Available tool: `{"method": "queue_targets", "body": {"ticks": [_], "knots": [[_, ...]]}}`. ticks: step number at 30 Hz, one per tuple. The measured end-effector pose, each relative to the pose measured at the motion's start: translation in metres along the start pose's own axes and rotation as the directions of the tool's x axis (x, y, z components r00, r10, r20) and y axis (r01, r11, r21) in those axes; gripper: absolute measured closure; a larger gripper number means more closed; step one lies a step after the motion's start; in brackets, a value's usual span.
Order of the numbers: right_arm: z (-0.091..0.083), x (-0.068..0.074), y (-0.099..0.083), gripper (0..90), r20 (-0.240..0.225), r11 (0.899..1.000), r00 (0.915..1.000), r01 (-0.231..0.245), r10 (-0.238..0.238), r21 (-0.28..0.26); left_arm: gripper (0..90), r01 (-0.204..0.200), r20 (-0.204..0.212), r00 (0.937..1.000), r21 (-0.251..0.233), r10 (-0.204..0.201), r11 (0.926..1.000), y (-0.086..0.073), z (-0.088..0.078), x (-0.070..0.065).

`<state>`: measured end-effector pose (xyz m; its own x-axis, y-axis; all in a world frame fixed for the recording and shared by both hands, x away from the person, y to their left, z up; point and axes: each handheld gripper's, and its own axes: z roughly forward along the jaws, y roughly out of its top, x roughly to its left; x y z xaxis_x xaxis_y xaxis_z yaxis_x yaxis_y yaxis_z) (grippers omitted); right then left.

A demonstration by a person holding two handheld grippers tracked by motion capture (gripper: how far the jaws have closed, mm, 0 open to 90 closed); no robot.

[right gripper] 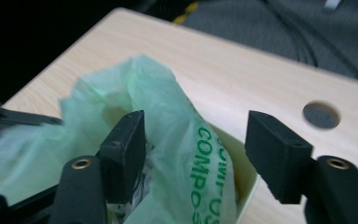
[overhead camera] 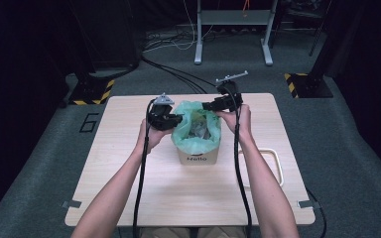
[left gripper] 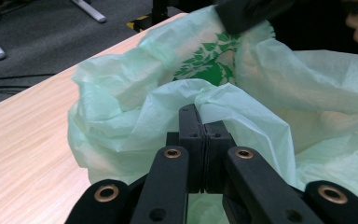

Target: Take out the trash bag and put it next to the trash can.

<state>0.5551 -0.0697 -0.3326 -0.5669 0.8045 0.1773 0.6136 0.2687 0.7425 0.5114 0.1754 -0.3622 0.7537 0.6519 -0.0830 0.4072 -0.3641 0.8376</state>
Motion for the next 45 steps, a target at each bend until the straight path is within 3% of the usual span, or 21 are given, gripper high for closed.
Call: {"method": "queue_targets", "body": {"ticks": [2,4,6,9,11,13,14,15,16,20,24,28,32,37,39,43,45], "knots": [[0.011,-0.003,0.0,40.2,0.0,0.999,0.9997,-0.023,0.023,0.046,89.3,0.006,-0.003,1.0,-0.003,-0.006,1.0,0.0,-0.002,0.002],[0.017,-0.005,-0.003,61.3,-0.029,0.997,0.9985,-0.045,0.047,0.06,89.1,0.008,-0.008,0.9999,-0.005,-0.008,1.0,-0.001,-0.003,0.004],[0.015,-0.003,-0.005,78.1,-0.031,0.999,0.9991,-0.026,0.027,0.019,88.7,0.01,-0.015,0.9998,-0.012,-0.01,0.9999,-0.001,-0.006,0.006],[0.005,0.005,-0.005,88.4,-0.039,1.0,0.9991,0.016,-0.017,-0.02,86.6,0.014,-0.023,0.9996,-0.024,-0.014,0.9996,-0.001,-0.007,0.008],[-0.003,0.011,-0.004,89.2,-0.048,0.998,0.9975,0.05,-0.052,-0.033,82.0,0.018,-0.03,0.9994,-0.019,-0.018,0.9997,-0.001,-0.005,0.007],[-0.01,0.019,-0.003,89.4,-0.066,0.995,0.9932,0.094,-0.096,-0.026,71.7,0.011,-0.04,0.9991,-0.009,-0.012,0.9999,0.0,-0.003,0.005],[-0.012,0.021,-0.003,89.4,-0.068,0.993,0.9909,0.115,-0.116,-0.024,69.2,0.01,-0.054,0.9985,-0.01,-0.011,0.9999,0.0,0.0,0.004],[-0.014,0.026,-0.003,89.4,-0.084,0.991,0.9876,0.131,-0.132,-0.017,61.0,0.009,-0.078,0.9969,-0.013,-0.01,0.9999,0.001,0.002,0.002],[-0.016,0.03,-0.003,89.4,-0.09,0.987,0.9828,0.16,-0.161,-0.016,55.9,0.003,-0.082,0.9967,-0.017,-0.005,0.9999,0.002,0.003,0.001],[-0.019,0.037,-0.003,89.4,-0.128,0.978,0.9702,0.206,-0.206,-0.01,46.3,-0.042,-0.13,0.9908,-0.035,0.037,0.9985,0.005,0.007,-0.005],[-0.021,0.041,-0.002,89.4,-0.162,0.971,0.9584,0.238,-0.235,-0.002,41.4,-0.117,-0.163,0.9808,-0.053,0.107,0.9917,0.009,0.011,-0.011],[-0.022,0.044,0.0,89.4,-0.184,0.965,0.9488,0.262,-0.257,0.005,39.1,-0.167,-0.131,0.9783,-0.043,0.16,0.985,0.013,0.018,-0.015],[-0.024,0.045,0.004,89.3,-0.209,0.962,0.9416,0.273,-0.264,0.014,37.4,-0.217,-0.132,0.9686,-0.041,0.211,0.9752,0.015,0.024,-0.022],[-0.026,0.045,0.006,89.3,-0.232,0.951,0.9275,0.308,-0.293,0.028,40.6,-0.259,-0.106,0.962,-0.061,0.252,0.9639,0.017,0.03,-0.027],[-0.026,0.045,0.006,89.1,-0.241,0.949,0.924,0.314,-0.297,0.034,47.2,-0.278,-0.102,0.9574,-0.07,0.27,0.9581,0.017,0.031,-0.029],[-0.029,0.044,0.005,87.4,-0.255,0.952,0.9228,0.304,-0.288,0.023,67.7,-0.286,-0.045,0.9582,-0.097,0.282,0.9534,0.017,0.034,-0.03],[-0.031,0.043,0.004,83.6,-0.265,0.957,0.9236,0.29,-0.277,0.013,76.4,-0.277,-0.033,0.9609,-0.101,0.275,0.9555,0.017,0.036,-0.03]]}}
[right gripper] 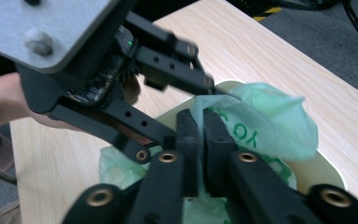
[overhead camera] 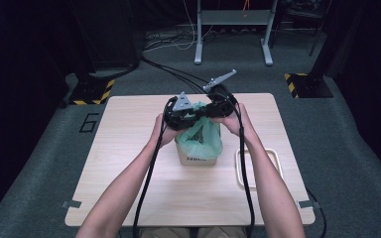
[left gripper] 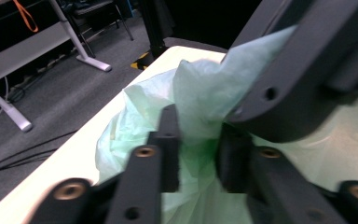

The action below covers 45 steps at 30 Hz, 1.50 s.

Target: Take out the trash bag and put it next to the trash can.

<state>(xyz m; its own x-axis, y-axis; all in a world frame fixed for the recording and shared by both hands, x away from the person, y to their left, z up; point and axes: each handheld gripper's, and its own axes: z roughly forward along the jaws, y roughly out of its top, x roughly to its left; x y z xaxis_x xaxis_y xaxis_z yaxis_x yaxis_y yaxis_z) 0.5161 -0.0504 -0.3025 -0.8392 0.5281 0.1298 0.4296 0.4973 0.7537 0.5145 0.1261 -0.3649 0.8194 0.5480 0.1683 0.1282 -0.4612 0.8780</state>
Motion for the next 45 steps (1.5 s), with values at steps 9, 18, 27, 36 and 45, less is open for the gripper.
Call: {"method": "queue_targets", "body": {"ticks": [9,18,27,36,45], "knots": [[-0.012,-0.004,-0.021,48.0,0.068,0.995,0.9955,-0.06,0.066,-0.083,88.2,0.087,-0.014,0.9961,0.005,-0.087,0.9962,-0.005,0.002,0.008],[-0.019,0.014,-0.063,28.3,0.138,0.99,0.9803,-0.137,0.141,-0.039,88.4,0.17,-0.048,0.9843,0.007,-0.17,0.9854,-0.012,-0.007,0.02],[0.002,0.032,-0.091,58.8,0.146,0.983,0.9756,-0.174,0.164,0.06,88.2,0.178,-0.047,0.9831,0.02,-0.177,0.9838,-0.015,-0.014,0.027],[-0.007,0.013,-0.08,87.1,0.236,0.981,0.9527,-0.196,0.192,-0.006,87.9,0.181,0.047,0.9824,0.005,-0.181,0.9835,-0.019,-0.023,0.032],[-0.008,-0.001,-0.045,89.2,0.282,0.982,0.9411,-0.181,0.187,-0.05,82.0,0.097,0.225,0.9693,0.022,-0.1,0.995,-0.016,-0.024,0.018]]}}
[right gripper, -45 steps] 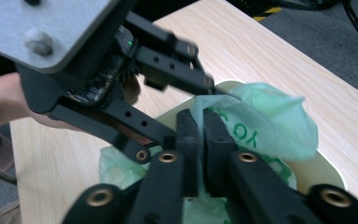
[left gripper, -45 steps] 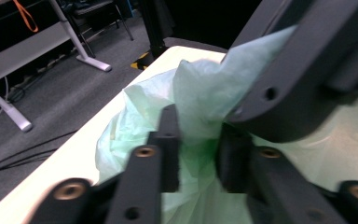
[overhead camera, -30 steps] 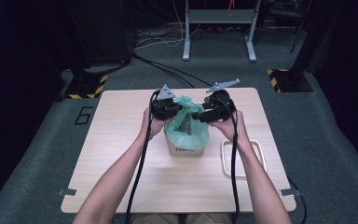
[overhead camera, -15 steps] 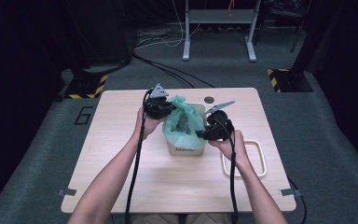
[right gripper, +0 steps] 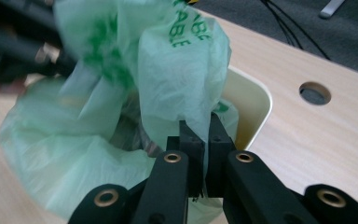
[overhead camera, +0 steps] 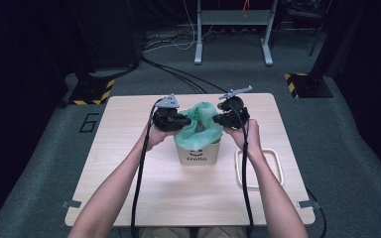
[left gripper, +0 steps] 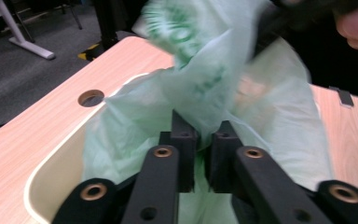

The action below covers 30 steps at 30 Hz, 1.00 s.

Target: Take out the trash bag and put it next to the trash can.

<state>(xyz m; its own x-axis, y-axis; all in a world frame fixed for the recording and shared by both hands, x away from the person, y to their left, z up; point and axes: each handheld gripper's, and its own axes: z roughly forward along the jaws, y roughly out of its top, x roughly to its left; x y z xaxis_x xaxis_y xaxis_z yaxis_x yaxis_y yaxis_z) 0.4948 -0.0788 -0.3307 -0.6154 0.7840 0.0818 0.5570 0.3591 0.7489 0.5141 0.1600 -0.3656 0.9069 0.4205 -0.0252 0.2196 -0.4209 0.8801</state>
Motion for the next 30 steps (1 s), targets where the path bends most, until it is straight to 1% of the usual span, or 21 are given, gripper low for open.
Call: {"method": "queue_targets", "body": {"ticks": [1,3,4,6,7,8,9,10,11,13,14,15,17,18,19,21,23,24,25,27,30], "knots": [[0.001,0.0,0.003,89.3,-0.001,1.0,1.0,0.005,-0.005,-0.002,80.6,0.0,0.025,0.9997,-0.004,0.0,1.0,0.0,0.0,-0.001],[0.004,0.004,0.012,89.4,0.006,1.0,0.9997,0.022,-0.022,-0.008,74.0,0.003,0.031,0.9995,0.002,-0.003,1.0,0.001,0.002,-0.003],[0.005,0.004,0.014,89.4,0.004,1.0,0.9998,0.021,-0.021,-0.01,72.6,0.0,0.045,0.999,0.004,0.0,1.0,0.001,0.003,-0.004],[0.006,0.008,0.02,89.4,0.0,0.999,0.9996,0.028,-0.028,-0.015,63.4,0.002,0.028,0.9996,0.015,-0.003,0.9999,0.002,0.005,-0.004],[0.007,0.009,0.023,89.4,-0.002,0.999,0.9995,0.03,-0.03,-0.021,62.0,0.002,0.03,0.9996,0.012,-0.002,0.9999,0.002,0.005,-0.005],[0.007,0.011,0.026,89.4,-0.007,0.999,0.9995,0.03,-0.03,-0.019,59.4,0.007,0.017,0.9998,0.012,-0.007,0.9999,0.002,0.005,-0.005],[0.008,0.012,0.029,89.4,-0.014,0.999,0.9995,0.028,-0.028,-0.026,54.1,0.008,0.009,0.9999,0.012,-0.008,0.9999,0.002,0.006,-0.006],[0.008,0.014,0.03,89.4,-0.018,0.999,0.9996,0.021,-0.021,-0.028,54.0,0.008,0.009,0.9999,0.006,-0.008,0.9999,0.003,0.006,-0.006],[0.009,0.015,0.033,89.4,-0.026,0.999,0.9996,0.014,-0.015,-0.032,52.8,0.007,-0.004,1.0,0.002,-0.007,1.0,0.003,0.006,-0.007],[0.01,0.018,0.035,89.4,-0.036,0.999,0.9992,0.017,-0.018,-0.038,47.9,0.009,-0.024,0.9997,-0.007,-0.009,0.9999,0.004,0.007,-0.008],[0.011,0.019,0.036,89.4,-0.046,0.999,0.9988,0.016,-0.018,-0.036,46.8,0.002,-0.051,0.9987,-0.007,-0.003,1.0,0.004,0.009,-0.009],[0.013,0.021,0.037,89.4,-0.055,0.999,0.9983,0.02,-0.021,-0.034,44.2,0.003,-0.059,0.9982,-0.008,-0.004,1.0,0.005,0.01,-0.01],[0.015,0.023,0.037,89.4,-0.074,0.999,0.997,0.022,-0.025,-0.033,43.1,-0.003,-0.091,0.9958,-0.024,0.001,0.9997,0.006,0.013,-0.012],[0.015,0.023,0.037,89.4,-0.074,0.999,0.997,0.022,-0.025,-0.033,43.5,-0.003,-0.091,0.9958,-0.024,0.001,0.9997,0.006,0.013,-0.012],[0.015,0.024,0.037,89.2,-0.094,0.999,0.9954,0.017,-0.02,-0.034,43.5,-0.003,-0.097,0.9953,-0.034,0.0,0.9994,0.006,0.015,-0.012],[0.016,0.024,0.038,88.9,-0.108,0.999,0.994,0.016,-0.019,-0.036,48.1,0.0,-0.099,0.9951,-0.053,-0.005,0.9986,0.007,0.016,-0.011],[0.015,0.023,0.039,86.9,-0.125,0.999,0.9921,0.005,-0.009,-0.037,61.0,0.008,-0.097,0.9952,-0.064,-0.014,0.9979,0.006,0.018,-0.009],[0.015,0.023,0.039,85.0,-0.128,0.999,0.9917,0.006,-0.011,-0.04,70.6,0.013,-0.096,0.9952,-0.064,-0.019,0.9978,0.006,0.02,-0.008],[0.014,0.022,0.04,80.5,-0.13,0.999,0.9915,-0.001,-0.004,-0.041,78.2,0.019,-0.103,0.9944,-0.062,-0.025,0.9979,0.006,0.021,-0.007],[0.011,0.021,0.039,74.0,-0.131,0.998,0.9914,-0.01,0.002,-0.054,85.9,0.041,-0.106,0.9933,-0.062,-0.047,0.9973,0.005,0.023,-0.004],[0.004,0.017,0.034,59.6,-0.131,0.996,0.9911,-0.035,0.024,-0.081,88.2,0.082,-0.127,0.9881,-0.051,-0.088,0.9953,0.005,0.025,0.0]]}}
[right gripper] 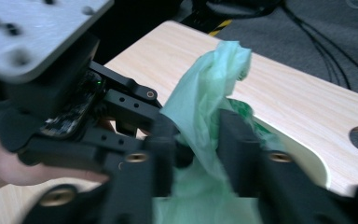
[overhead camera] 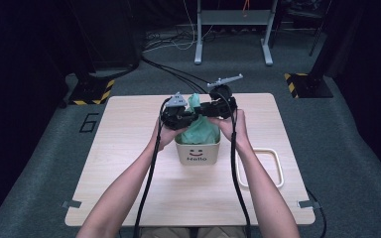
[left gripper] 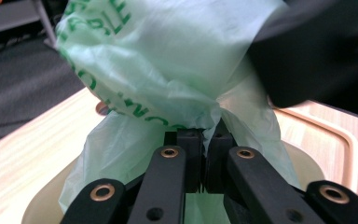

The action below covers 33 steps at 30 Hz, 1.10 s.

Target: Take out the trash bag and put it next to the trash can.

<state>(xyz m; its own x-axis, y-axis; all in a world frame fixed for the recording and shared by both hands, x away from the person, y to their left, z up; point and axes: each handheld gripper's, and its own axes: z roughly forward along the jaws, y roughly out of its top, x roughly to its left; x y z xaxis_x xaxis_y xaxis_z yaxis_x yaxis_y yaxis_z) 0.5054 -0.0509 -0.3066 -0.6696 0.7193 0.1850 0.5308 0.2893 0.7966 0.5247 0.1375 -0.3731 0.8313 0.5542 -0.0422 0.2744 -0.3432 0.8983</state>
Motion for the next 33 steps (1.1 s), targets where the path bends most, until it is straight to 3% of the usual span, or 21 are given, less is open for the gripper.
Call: {"method": "queue_targets", "body": {"ticks": [2,6,11,14,15,17,20,23,26,30,33], "knots": [[-0.007,-0.001,-0.005,48.0,0.012,1.0,0.9999,-0.006,0.007,-0.024,88.3,0.028,-0.018,0.9994,0.011,-0.028,0.9995,0.001,0.001,0.002],[-0.013,0.007,-0.023,35.0,0.044,1.0,0.9988,0.021,-0.02,-0.022,88.2,0.075,-0.045,0.9962,0.021,-0.074,0.997,0.004,0.0,0.006],[0.001,0.023,-0.049,22.7,0.048,1.0,0.9986,0.023,-0.023,0.011,88.0,0.147,-0.072,0.9868,0.018,-0.145,0.989,0.006,-0.004,0.014],[0.013,0.037,-0.055,21.6,0.061,0.999,0.997,0.047,-0.047,0.006,87.9,0.165,-0.086,0.9829,0.023,-0.163,0.986,0.007,-0.006,0.016],[0.017,0.043,-0.055,22.7,0.073,0.997,0.9943,0.077,-0.078,0.011,87.8,0.183,-0.086,0.9799,0.021,-0.18,0.983,0.008,-0.007,0.016],[0.025,0.051,-0.054,28.5,0.097,0.993,0.9887,0.113,-0.114,0.02,87.7,0.182,-0.088,0.98,0.029,-0.178,0.983,0.009,-0.007,0.017],[0.037,0.051,-0.052,46.8,0.127,0.989,0.982,0.134,-0.14,0.056,87.4,0.169,-0.085,0.9826,0.034,-0.165,0.9851,0.011,-0.01,0.018],[0.042,0.046,-0.054,70.0,0.146,0.991,0.9814,0.117,-0.125,0.063,87.3,0.154,-0.075,0.9857,0.04,-0.151,0.9872,0.012,-0.014,0.019],[0.035,0.04,-0.054,88.5,0.158,0.993,0.9808,0.109,-0.114,0.041,87.3,0.142,-0.046,0.9892,0.054,-0.139,0.9885,0.011,-0.019,0.021],[0.023,0.028,-0.05,89.9,0.192,0.992,0.9737,0.117,-0.123,0.041,87.5,0.102,-0.004,0.9948,0.058,-0.102,0.9931,0.01,-0.026,0.02],[0.015,0.016,-0.047,90.0,0.219,0.995,0.971,0.091,-0.096,0.034,87.4,0.063,0.014,0.9979,0.069,-0.064,0.9956,0.008,-0.031,0.017]]}}
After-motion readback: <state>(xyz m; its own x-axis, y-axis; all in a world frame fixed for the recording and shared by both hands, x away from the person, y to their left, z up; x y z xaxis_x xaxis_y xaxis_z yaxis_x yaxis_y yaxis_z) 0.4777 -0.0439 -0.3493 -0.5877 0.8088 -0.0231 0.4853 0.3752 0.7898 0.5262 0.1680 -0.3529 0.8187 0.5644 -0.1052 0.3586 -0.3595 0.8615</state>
